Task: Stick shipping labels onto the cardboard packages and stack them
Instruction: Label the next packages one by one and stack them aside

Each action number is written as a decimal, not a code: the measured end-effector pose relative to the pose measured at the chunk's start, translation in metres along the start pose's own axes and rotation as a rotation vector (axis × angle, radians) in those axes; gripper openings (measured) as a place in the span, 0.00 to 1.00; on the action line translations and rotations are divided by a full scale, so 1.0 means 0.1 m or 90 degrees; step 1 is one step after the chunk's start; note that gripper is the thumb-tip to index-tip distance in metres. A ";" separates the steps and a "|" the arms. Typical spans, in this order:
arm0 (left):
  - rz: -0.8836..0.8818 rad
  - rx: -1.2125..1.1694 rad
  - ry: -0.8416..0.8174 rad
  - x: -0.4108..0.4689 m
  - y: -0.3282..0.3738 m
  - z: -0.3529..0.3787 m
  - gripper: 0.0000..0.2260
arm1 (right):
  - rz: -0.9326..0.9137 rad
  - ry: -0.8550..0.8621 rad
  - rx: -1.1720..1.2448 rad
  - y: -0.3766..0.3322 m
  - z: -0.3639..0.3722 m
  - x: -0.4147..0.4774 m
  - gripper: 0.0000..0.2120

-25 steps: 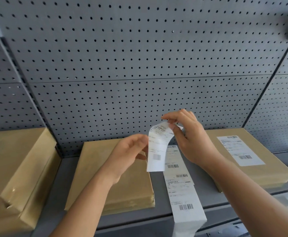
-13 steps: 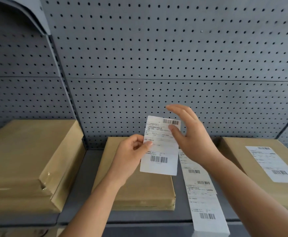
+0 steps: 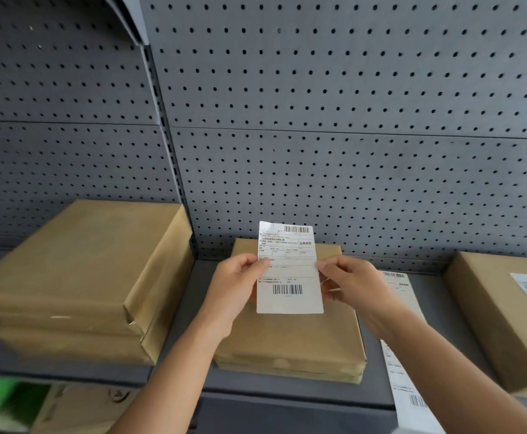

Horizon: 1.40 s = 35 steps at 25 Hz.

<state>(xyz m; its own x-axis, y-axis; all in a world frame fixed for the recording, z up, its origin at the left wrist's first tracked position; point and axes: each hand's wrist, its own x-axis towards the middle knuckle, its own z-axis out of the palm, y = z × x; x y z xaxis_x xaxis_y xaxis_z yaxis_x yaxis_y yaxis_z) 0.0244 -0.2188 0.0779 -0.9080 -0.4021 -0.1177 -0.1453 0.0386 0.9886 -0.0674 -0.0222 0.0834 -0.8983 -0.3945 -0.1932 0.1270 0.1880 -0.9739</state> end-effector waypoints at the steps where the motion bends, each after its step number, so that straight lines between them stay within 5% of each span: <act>1: -0.003 0.016 -0.002 0.02 -0.03 -0.02 0.08 | 0.006 0.002 0.002 0.02 0.02 0.01 0.10; 12: 0.028 0.294 0.003 0.20 -0.12 -0.05 0.09 | -0.003 0.098 -0.196 0.19 0.12 0.10 0.09; 35: -0.008 0.529 0.027 0.50 -0.19 0.03 0.17 | -0.016 0.141 -0.543 0.30 0.21 0.32 0.07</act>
<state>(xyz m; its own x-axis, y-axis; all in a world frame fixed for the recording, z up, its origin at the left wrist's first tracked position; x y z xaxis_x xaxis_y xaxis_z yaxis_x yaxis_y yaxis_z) -0.0193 -0.2369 0.0528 -0.8914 -0.4402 -0.1080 -0.4130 0.6906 0.5938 -0.0840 -0.0478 0.0459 -0.9688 -0.2406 -0.0589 -0.1719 0.8244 -0.5393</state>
